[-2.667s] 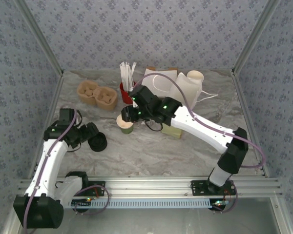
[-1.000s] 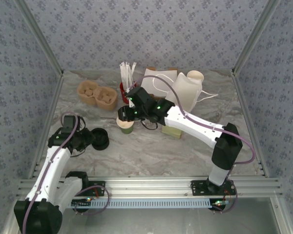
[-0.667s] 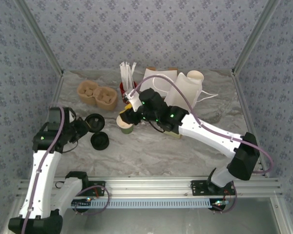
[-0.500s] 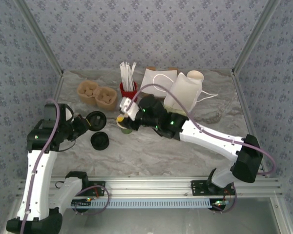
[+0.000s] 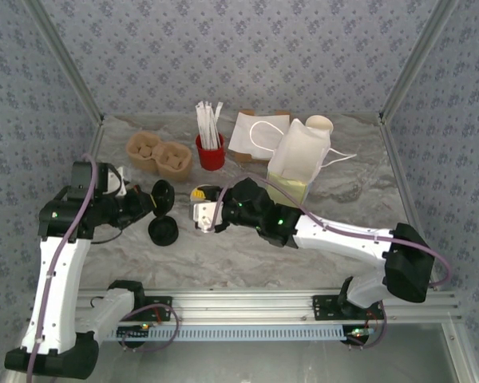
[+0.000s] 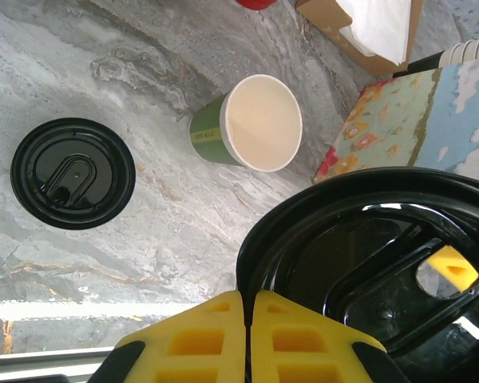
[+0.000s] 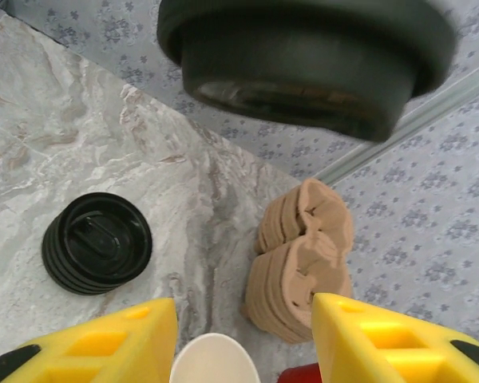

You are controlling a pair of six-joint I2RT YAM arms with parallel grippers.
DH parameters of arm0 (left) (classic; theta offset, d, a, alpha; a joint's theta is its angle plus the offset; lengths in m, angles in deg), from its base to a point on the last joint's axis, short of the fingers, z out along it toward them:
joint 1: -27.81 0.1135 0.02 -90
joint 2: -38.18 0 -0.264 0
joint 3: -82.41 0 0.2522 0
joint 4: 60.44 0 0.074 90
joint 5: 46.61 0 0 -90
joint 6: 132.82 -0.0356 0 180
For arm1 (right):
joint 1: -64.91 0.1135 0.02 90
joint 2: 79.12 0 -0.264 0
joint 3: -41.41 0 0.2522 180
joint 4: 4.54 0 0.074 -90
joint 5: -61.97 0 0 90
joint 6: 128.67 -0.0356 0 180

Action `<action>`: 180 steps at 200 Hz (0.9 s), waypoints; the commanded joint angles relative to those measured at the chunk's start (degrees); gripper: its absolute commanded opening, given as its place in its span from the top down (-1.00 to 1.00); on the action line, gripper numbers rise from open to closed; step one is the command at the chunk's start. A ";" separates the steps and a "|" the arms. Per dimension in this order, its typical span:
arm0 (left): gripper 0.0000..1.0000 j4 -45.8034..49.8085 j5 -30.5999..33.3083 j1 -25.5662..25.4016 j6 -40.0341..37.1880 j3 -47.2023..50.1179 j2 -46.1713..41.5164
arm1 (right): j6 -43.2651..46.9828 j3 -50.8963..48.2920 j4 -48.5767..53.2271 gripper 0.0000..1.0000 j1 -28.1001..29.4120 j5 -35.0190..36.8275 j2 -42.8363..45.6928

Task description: Pack the takeout coffee

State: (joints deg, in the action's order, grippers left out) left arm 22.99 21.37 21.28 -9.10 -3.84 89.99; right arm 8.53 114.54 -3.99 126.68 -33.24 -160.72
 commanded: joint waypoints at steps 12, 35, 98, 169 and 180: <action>0.84 0.17 -1.69 -0.70 -0.67 -0.21 0.47 | 2.20 -1.36 -3.83 -0.01 -1.47 -2.43 6.41; 0.85 -0.24 -2.50 -1.83 -1.36 -0.15 1.58 | 7.12 -0.37 0.00 -0.02 -2.21 -5.86 7.84; 0.90 4.06 3.12 -12.71 -3.92 -2.89 6.96 | 23.73 5.57 16.74 -0.07 -5.95 -20.22 7.87; 0.96 6.56 6.26 -21.03 -4.68 -4.39 11.08 | 33.03 8.47 28.78 -0.04 -6.14 -24.96 6.65; 0.96 6.92 6.85 -21.91 -4.80 -4.42 11.58 | 33.13 11.21 30.24 0.01 -5.90 -24.54 6.20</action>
State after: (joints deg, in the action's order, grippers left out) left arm 27.01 26.26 1.09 -12.43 -6.44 100.66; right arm 38.48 121.12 21.15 120.43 -56.02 -153.69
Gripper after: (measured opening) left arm 0.058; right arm 0.518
